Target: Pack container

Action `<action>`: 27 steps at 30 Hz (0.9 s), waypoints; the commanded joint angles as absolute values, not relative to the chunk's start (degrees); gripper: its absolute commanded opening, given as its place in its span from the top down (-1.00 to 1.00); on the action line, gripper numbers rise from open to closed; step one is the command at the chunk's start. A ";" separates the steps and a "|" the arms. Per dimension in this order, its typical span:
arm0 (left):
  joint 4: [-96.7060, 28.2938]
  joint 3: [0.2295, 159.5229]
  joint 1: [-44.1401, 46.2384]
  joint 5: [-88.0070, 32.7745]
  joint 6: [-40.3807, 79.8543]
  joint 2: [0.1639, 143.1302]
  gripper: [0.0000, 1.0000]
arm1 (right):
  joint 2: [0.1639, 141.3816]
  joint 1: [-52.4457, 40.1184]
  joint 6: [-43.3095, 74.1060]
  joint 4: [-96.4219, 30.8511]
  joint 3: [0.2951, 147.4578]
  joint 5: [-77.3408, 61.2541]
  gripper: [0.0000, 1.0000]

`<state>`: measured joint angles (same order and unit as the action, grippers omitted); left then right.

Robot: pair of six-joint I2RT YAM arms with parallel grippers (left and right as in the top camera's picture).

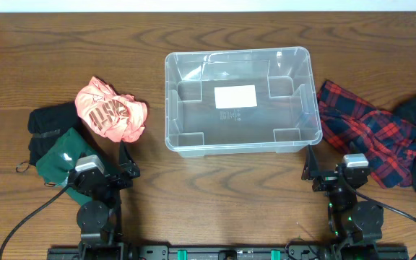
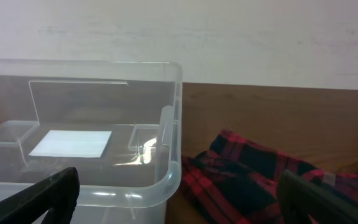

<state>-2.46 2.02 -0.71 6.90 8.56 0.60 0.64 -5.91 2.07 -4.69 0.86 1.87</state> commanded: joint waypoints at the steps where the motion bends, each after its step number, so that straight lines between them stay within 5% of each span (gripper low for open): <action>1: -3.31 0.23 -1.06 8.62 7.55 0.71 -0.96 | 0.34 -6.35 1.21 -4.67 0.58 1.67 -0.99; 27: -2.92 0.23 -1.06 10.79 7.55 0.82 -0.96 | 0.34 -6.35 1.30 -3.75 0.58 0.95 -0.99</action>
